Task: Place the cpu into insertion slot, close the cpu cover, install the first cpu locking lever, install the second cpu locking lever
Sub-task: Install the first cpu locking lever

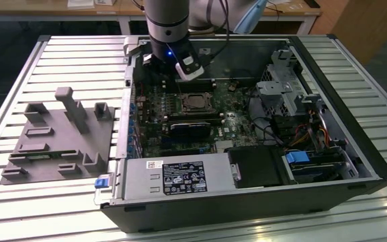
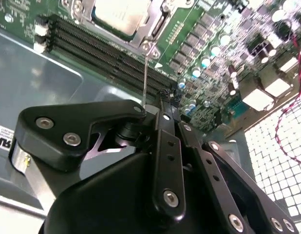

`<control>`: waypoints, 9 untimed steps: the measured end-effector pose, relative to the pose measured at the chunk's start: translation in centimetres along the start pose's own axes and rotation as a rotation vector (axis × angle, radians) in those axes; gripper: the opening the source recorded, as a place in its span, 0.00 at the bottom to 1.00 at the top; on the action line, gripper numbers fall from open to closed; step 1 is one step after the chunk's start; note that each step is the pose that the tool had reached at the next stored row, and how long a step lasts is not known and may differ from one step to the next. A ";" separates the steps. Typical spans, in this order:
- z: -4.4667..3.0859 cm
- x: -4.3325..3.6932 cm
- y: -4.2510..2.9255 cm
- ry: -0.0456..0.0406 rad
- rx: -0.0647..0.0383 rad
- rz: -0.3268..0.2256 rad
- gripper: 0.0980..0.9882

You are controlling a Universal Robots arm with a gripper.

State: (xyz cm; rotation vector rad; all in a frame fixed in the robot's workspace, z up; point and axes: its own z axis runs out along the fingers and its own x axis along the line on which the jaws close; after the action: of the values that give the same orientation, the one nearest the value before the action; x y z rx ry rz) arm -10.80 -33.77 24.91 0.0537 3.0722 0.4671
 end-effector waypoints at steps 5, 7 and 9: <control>0.08 0.08 -0.02 0.0007 -0.024 0.001 0.00; 0.21 0.08 -0.06 0.0007 -0.027 0.001 0.00; 0.35 0.05 -0.11 0.0008 -0.029 0.001 0.00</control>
State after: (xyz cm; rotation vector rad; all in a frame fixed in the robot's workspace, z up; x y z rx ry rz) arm -10.85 -33.77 24.54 0.0543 3.0656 0.5111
